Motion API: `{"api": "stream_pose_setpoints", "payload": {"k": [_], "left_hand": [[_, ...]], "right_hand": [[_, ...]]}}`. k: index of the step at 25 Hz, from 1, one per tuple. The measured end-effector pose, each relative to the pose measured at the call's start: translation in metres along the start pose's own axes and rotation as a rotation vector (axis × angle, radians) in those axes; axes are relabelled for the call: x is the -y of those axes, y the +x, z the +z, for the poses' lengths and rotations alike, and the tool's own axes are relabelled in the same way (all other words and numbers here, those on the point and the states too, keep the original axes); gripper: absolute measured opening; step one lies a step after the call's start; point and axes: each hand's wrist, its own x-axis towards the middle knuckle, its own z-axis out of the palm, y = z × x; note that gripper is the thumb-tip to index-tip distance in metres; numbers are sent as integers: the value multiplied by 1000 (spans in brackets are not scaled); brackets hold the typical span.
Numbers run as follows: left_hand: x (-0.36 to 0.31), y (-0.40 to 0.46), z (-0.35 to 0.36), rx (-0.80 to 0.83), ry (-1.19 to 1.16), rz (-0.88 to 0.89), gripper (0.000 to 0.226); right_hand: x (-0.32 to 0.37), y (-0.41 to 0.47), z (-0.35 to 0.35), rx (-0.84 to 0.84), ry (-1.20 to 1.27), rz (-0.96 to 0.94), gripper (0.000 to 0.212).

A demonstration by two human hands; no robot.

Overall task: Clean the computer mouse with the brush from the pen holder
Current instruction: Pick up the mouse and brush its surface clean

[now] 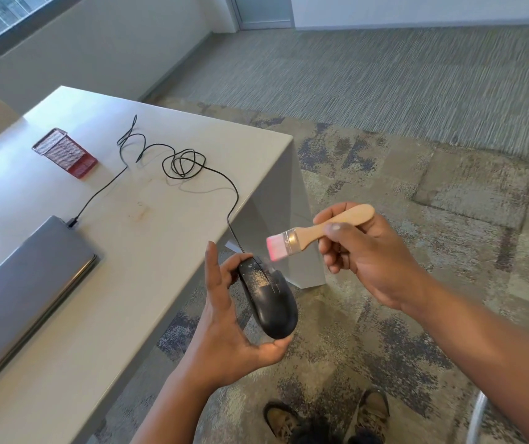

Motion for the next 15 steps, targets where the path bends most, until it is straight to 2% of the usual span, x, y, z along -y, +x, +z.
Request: {"api": "stream_pose_setpoints", "payload": {"k": [4, 7, 13, 15], "left_hand": [[-4, 0, 2, -7, -46, 5, 163], [-5, 1, 3, -26, -68, 31, 162], [-1, -1, 0, -5, -78, 22, 164], [-2, -2, -2, 8, -79, 13, 164]], "right_hand": [[-7, 13, 2, -36, 204, 240, 14], [-12, 20, 0, -63, 239, 356, 15], [-13, 27, -10, -126, 140, 339, 15], [-11, 28, -12, -124, 175, 311, 14]]}}
